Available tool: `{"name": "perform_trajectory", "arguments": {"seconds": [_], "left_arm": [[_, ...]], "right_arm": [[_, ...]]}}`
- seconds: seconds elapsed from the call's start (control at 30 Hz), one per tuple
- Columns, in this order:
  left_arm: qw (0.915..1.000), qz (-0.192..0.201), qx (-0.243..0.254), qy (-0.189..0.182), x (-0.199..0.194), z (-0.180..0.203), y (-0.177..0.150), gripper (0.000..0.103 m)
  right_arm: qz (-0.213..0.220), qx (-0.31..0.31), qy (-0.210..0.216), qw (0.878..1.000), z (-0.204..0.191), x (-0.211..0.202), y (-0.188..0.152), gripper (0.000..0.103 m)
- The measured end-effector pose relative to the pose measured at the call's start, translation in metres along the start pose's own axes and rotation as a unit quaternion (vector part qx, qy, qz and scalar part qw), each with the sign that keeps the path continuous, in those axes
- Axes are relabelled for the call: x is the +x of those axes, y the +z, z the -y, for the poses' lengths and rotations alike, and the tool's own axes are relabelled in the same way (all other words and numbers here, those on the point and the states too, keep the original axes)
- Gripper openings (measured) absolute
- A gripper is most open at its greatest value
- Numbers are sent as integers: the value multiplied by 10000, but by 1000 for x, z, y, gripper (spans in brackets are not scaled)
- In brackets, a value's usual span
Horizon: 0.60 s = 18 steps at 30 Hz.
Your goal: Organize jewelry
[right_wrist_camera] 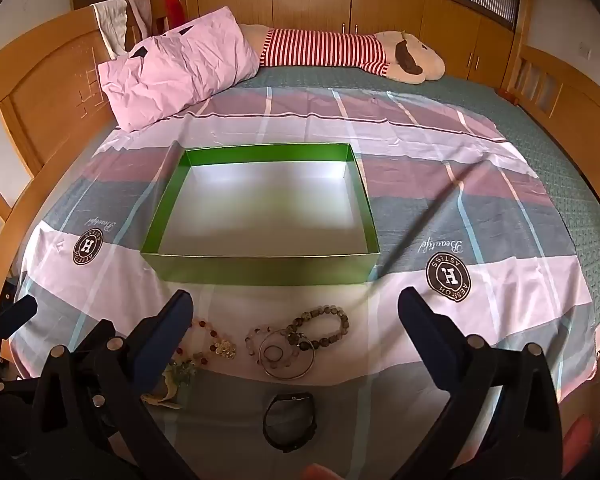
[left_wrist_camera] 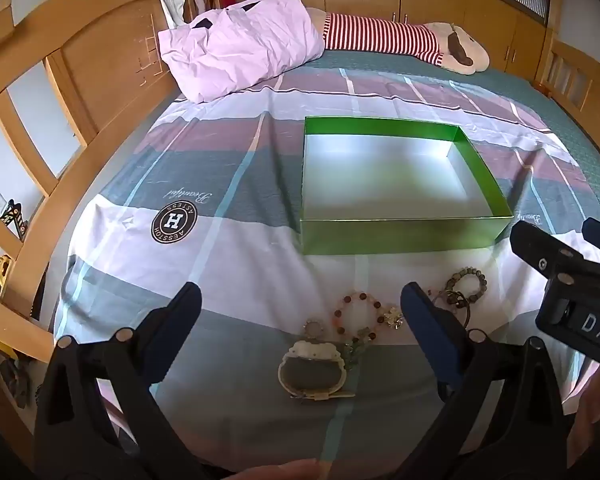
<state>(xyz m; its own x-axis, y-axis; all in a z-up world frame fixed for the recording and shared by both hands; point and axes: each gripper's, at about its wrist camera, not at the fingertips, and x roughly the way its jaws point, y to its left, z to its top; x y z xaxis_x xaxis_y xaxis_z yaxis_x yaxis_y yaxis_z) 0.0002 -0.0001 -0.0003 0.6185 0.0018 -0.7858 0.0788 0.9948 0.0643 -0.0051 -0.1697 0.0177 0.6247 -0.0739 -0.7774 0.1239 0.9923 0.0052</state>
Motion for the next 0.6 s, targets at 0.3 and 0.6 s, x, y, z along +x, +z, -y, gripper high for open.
{"name": "perform_trajectory", "arguments": {"seconds": [0.3,0.6], "left_arm": [[10000,-43,68,-19,4,16,-2,101],[9999,-111,87,-91,8,20,-6,101]], "right_arm": [[-65,65,38,10000,3,0,-2,102],[-156,135,125,9997,12,6,-4,102]]}}
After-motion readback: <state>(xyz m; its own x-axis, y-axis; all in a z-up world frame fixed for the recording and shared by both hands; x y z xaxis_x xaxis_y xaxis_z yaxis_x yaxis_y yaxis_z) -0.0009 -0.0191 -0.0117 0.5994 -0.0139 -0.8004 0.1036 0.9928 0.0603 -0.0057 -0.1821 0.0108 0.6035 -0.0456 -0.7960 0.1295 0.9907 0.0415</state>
